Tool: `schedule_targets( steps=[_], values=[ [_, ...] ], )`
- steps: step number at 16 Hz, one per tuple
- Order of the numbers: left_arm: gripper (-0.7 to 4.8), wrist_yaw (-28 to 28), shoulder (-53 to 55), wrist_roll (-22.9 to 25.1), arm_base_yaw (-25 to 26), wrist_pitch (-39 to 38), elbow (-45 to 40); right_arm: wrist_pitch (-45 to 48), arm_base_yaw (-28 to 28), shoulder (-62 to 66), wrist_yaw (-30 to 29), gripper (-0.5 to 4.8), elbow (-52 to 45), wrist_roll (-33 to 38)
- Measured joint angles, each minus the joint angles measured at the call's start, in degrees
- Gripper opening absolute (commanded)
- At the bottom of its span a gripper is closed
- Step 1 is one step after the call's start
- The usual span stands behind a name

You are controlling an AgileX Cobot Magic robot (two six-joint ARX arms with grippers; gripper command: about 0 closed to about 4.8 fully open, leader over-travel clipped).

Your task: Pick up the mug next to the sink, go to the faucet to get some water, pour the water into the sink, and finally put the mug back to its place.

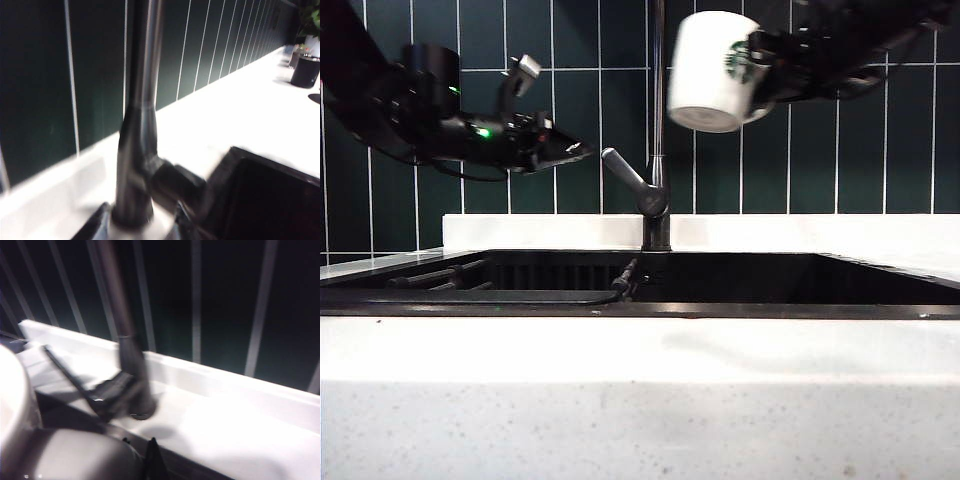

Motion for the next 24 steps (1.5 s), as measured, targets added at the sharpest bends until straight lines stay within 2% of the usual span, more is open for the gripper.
schedule_targets(
  steps=[6,9,13,17,20,24],
  values=[
    [1.65,2.1,7.2,-0.1,-3.4,-1.9,11.1,-1.4,2.6,1.1,-1.2,-0.01,0.8,2.5],
    [1.65,3.1,7.4,-0.2,-3.9,-1.1,11.7,-3.3,2.6,1.2,-2.7,-0.01,3.5,2.8],
    [1.65,6.1,7.4,-3.9,-3.7,-1.2,11.7,-5.0,4.3,2.2,-8.5,-0.01,6.5,2.8],
    [1.65,10.5,7.4,-5.4,-3.6,-1.7,11.7,-8.4,5.3,4.4,-7.6,-0.01,8.1,-2.7],
    [1.65,11.3,7.4,-5.5,-3.6,-2.3,11.6,-8.6,5.4,4.7,-6.8,-0.01,10.7,-7.5],
    [1.65,13.9,7.4,-5.5,-3.6,-3.3,11.7,-9.7,5.5,5.7,-6.8,-0.01,11.0,-10.3]
  ],
)
